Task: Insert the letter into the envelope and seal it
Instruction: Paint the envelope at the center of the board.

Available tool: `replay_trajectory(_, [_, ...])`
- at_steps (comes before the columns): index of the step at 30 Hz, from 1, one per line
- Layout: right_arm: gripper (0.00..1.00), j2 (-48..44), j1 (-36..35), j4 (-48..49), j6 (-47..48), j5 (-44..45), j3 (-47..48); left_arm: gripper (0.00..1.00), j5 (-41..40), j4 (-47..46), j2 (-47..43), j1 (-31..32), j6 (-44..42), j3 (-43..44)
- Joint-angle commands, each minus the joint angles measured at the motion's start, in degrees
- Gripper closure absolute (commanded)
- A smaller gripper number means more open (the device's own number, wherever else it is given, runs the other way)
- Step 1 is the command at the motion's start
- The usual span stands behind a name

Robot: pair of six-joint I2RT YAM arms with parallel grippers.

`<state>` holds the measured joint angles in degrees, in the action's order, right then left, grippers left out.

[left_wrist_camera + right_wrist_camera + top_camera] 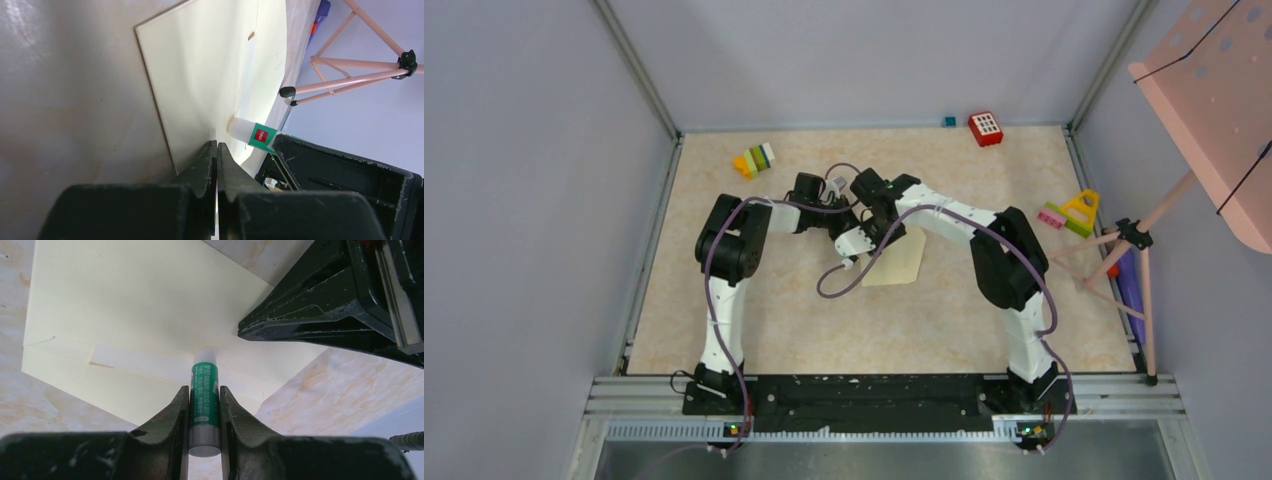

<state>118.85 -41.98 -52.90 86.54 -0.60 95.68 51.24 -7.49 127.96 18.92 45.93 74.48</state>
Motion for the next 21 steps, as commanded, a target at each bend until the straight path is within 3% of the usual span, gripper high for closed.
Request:
replay_trajectory(1, [1.0,-2.6,-1.1,-5.0,0.5,-4.2,1.1,1.0,-10.6,4.8,0.4,-0.2,-4.3,-0.5])
replay_trajectory(21, [1.0,-3.2,-2.8,-10.0,0.7,-7.6,2.2,1.0,-11.2,5.3,0.3,0.0,-4.7,-0.3])
